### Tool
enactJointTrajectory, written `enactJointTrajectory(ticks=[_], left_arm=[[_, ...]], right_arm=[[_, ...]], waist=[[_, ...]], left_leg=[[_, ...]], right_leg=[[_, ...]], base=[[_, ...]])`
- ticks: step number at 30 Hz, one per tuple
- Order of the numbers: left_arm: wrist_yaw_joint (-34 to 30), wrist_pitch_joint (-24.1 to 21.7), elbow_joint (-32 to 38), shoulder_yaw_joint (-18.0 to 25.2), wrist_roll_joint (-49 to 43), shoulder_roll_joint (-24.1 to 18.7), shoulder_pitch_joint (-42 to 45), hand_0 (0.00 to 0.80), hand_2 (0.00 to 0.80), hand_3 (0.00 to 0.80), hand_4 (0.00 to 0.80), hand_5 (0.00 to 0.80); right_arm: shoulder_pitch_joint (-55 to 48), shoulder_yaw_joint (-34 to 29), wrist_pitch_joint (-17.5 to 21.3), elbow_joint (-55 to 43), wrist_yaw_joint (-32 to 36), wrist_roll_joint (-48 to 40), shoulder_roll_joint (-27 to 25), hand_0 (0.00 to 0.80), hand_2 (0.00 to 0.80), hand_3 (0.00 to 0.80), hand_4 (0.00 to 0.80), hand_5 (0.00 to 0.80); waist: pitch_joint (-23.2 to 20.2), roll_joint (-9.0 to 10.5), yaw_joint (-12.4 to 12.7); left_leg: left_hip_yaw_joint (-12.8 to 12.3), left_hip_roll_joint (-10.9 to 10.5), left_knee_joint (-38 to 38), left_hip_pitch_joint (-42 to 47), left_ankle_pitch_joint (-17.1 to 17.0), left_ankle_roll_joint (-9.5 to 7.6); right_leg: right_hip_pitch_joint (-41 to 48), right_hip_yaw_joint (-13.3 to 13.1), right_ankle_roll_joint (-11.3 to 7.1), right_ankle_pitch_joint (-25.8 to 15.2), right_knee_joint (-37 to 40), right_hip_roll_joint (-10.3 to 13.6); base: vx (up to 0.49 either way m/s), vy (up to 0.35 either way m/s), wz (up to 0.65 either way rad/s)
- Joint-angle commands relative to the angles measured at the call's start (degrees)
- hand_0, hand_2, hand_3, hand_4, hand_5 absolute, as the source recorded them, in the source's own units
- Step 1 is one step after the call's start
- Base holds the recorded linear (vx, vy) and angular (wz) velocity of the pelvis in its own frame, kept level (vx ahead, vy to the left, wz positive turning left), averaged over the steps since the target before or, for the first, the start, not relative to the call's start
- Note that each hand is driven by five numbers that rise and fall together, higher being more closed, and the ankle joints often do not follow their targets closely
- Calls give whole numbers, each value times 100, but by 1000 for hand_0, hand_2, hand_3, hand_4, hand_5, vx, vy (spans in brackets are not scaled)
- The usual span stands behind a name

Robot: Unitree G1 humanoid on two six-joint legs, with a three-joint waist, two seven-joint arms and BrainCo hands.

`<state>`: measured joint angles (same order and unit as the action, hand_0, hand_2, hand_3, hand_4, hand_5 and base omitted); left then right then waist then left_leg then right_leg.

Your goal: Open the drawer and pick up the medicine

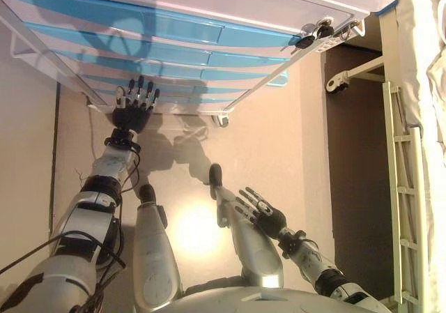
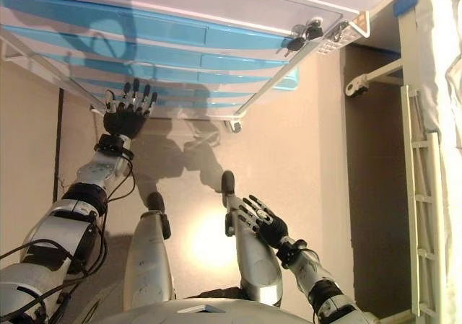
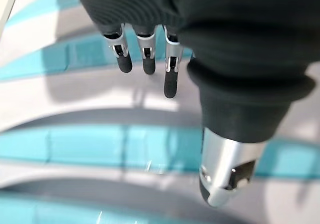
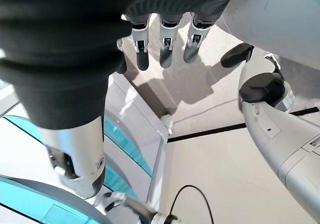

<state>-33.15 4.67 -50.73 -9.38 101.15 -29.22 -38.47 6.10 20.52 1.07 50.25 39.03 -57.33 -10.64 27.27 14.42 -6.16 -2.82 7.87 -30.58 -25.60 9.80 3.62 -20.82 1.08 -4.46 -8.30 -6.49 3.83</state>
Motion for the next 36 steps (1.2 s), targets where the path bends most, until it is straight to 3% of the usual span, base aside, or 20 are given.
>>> enactJointTrajectory(ticks=[1, 12, 23, 24, 25, 36], left_arm=[[-766, -130, 1567, 64, -87, 33, -1513, 0, 0, 0, 0, 0], [-763, -323, 2300, 16, -98, 302, -1329, 0, 0, 0, 0, 0], [-880, -532, 2335, -8, 84, 371, -1524, 0, 0, 0, 0, 0], [-975, -600, 2339, -20, 66, 389, -1521, 552, 552, 552, 552, 552], [-1028, -646, 2350, -26, 57, 398, -1514, 800, 800, 800, 800, 800], [-1177, -795, 2484, 36, -26, 534, -1220, 800, 800, 800, 800, 800]], right_arm=[[-673, 342, -270, -363, -89, -46, -270, 0, 0, 0, 0, 0], [-655, 320, -276, -379, -149, -182, -426, 0, 0, 0, 0, 0], [-564, 286, -252, -146, -16, -206, -527, 0, 0, 0, 0, 0], [-555, 280, -248, -125, 0, -200, -536, 0, 0, 0, 0, 0], [-552, 274, -246, -111, 13, -199, -544, 0, 0, 0, 0, 0], [-531, 217, -225, -89, -59, -113, -568, 0, 0, 0, 0, 0]], waist=[[252, -345, 3], [252, -469, 3], [252, -530, -45], [252, -534, -52], [252, -540, -53], [252, -639, 9]], left_leg=[[-156, -99, 805, 300, -480, -88], [-166, -162, 803, 311, -548, -63], [-224, -161, 778, 347, -584, -34], [-230, -160, 778, 344, -588, -30], [-233, -158, 779, 347, -592, -27], [-200, -196, 888, 441, -679, -6]], right_leg=[[391, 276, 66, 414, -421, -167], [366, 345, 117, 417, -464, -80], [333, 341, 125, 431, -549, -31], [325, 337, 128, 431, -550, -29], [326, 337, 129, 431, -552, -26], [355, 386, 144, 481, -607, 10]], base=[[24, 2, 6], [6, 15, 4], [-1, 10, -2], [0, 0, 0], [0, 0, 0], [0, 11, -2]])
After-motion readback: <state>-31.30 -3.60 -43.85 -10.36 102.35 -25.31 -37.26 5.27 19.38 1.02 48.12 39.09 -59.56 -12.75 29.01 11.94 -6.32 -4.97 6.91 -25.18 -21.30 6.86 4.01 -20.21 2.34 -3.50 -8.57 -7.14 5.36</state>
